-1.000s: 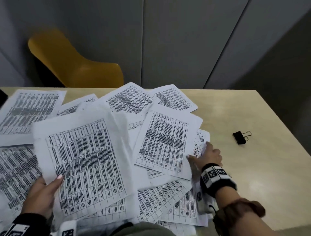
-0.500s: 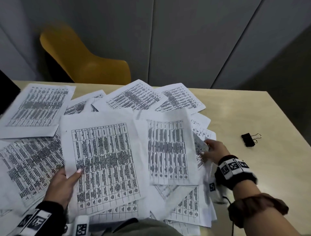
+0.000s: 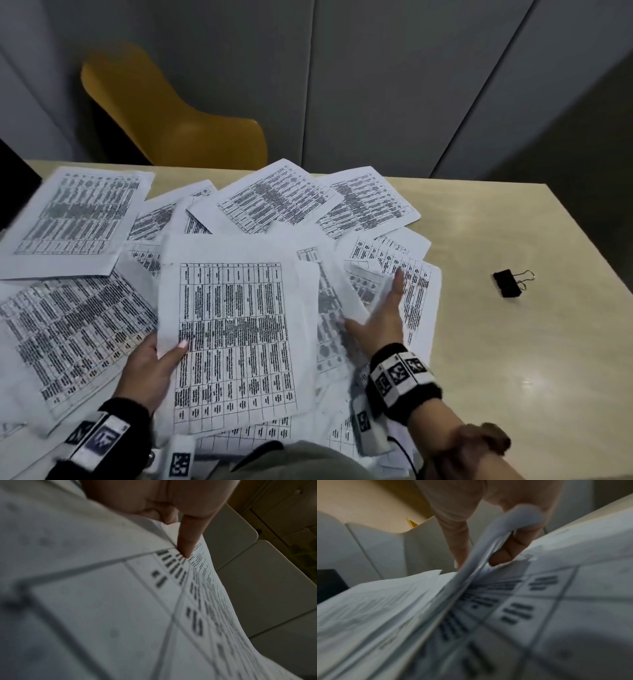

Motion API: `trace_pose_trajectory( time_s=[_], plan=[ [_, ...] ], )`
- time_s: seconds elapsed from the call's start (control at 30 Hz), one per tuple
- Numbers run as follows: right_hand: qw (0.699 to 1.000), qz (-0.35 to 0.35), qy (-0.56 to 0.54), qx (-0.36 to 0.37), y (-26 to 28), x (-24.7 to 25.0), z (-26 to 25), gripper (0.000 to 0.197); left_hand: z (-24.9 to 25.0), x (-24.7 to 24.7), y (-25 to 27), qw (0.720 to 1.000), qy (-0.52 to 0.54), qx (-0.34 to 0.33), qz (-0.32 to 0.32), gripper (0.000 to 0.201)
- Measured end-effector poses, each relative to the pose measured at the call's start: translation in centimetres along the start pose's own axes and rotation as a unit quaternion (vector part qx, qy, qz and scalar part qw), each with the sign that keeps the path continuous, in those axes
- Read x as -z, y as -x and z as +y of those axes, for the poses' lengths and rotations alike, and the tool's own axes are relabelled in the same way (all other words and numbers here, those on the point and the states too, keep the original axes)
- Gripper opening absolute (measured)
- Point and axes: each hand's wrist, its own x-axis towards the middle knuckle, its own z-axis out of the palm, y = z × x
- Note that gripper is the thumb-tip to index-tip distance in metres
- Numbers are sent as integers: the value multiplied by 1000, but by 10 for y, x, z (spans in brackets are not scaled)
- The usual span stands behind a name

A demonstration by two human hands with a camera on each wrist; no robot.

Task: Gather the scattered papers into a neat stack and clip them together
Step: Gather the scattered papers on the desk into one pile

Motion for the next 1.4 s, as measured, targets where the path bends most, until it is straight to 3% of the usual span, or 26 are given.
trace_pose_trajectory(
  time_s=[0.07,0.2,0.3,0.4,0.5,0.6,0.67,0.77,0.8,0.87,0.93,1.0,1.13,1.23,1.3,1.4],
  plan=[
    [999,-29,-18,-35,7,-10,-1,114,0,-4,1,1000,-4,3,-17,34],
    [996,-63,-18,-56,3,-16,4,74,4,-11,2,1000,-19,-3,-23,30],
    [997,-67,-22,-25,-3,-12,9,25,2,-13,-1,1000,-23,5,-6,22],
    [990,-115,-75,-25,1,-10,6,9,4,-22,0,999,-53,-7,-9,20],
    [983,-169,-69,-33,11,-9,-5,24,12,-36,8,996,-76,-2,-40,29],
    [980,-188,-40,-58,8,-12,-2,49,20,-41,16,995,-64,-1,-72,17],
    [985,-161,-3,-61,6,-9,-1,37,26,-33,16,997,-42,-7,-64,14],
    [993,-109,12,-47,-4,2,4,28,29,-6,6,996,-61,-44,46,18],
    [993,-106,-8,-51,-8,2,5,32,28,6,2,987,-120,-53,94,24],
    [992,-106,-33,-55,-12,4,4,39,22,28,-5,938,-314,-26,147,54],
    [993,-98,-43,-45,-13,6,0,39,16,38,-5,894,-436,66,76,75],
    [993,-100,-56,-40,-15,3,-3,38,4,37,-1,876,-466,120,-8,76],
    [992,-105,-51,-47,-26,-8,-1,43,-5,11,22,853,-506,73,-106,73],
    [992,-104,-55,-52,-30,-11,2,38,-6,-1,44,836,-528,39,-143,66],
    [992,-107,-50,-54,-32,-12,4,31,-3,2,50,853,-509,-2,-113,61],
    [990,-113,-61,-61,-34,-11,9,29,5,23,36,942,-327,-57,47,53]
  ],
)
